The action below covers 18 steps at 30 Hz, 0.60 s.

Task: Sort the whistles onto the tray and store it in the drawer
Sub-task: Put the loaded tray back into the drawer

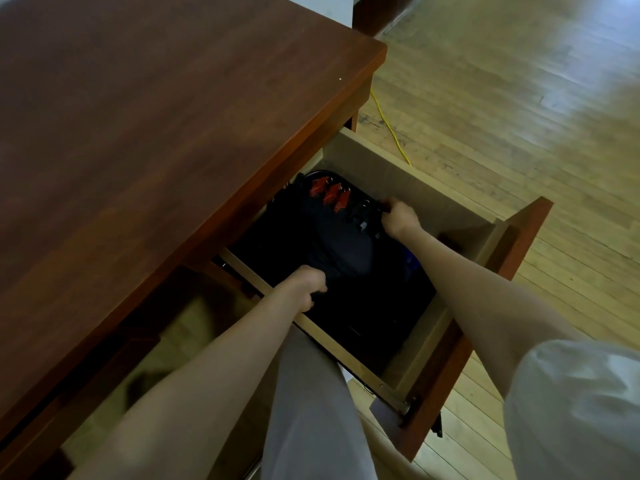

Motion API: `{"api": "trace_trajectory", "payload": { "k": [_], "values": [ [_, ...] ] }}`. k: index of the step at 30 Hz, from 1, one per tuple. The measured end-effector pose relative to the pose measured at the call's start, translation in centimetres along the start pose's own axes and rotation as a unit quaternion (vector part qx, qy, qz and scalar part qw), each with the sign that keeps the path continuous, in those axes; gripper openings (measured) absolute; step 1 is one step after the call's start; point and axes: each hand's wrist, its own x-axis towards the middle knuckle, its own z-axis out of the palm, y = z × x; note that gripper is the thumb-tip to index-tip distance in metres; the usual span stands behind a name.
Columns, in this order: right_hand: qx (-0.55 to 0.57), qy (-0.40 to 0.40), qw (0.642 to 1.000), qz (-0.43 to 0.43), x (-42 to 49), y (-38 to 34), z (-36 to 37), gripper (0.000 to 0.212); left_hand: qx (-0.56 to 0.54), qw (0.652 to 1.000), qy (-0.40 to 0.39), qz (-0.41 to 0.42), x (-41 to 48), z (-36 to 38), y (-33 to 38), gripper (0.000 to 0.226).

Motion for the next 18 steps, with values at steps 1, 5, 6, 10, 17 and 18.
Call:
{"api": "trace_trajectory", "payload": {
  "k": [1, 5, 6, 10, 17, 18],
  "values": [
    [-0.009, 0.0, 1.0, -0.003, -0.1, -0.1, 0.0, 0.036, -0.006, 1.0, -0.006, -0.002, -0.1, 0.0, 0.0, 0.047],
    [-0.031, -0.015, 0.999, -0.008, -0.7, -0.3, -0.2, 0.039, -0.026, 0.999, -0.022, -0.012, -0.9, -0.5, 0.3, 0.057],
    [-0.046, -0.017, 0.999, -0.013, -0.9, -0.3, -0.2, 0.041, -0.028, 0.999, -0.028, -0.014, -1.1, -0.6, 0.5, 0.059],
    [-0.127, 0.035, 0.987, -0.095, -2.1, -1.4, 0.2, 0.046, 0.048, 0.999, -0.012, 0.015, -1.6, -0.6, 1.0, 0.052],
    [-0.165, -0.056, 0.937, -0.302, -3.8, -5.6, 3.7, 0.042, 0.453, 0.858, 0.116, 0.213, 0.8, -3.1, 2.8, 0.06],
    [-0.174, -0.079, 0.935, -0.3, -3.7, -5.9, 4.4, 0.042, 0.488, 0.835, 0.122, 0.223, 1.3, -3.6, 2.9, 0.062]
  ]
}}
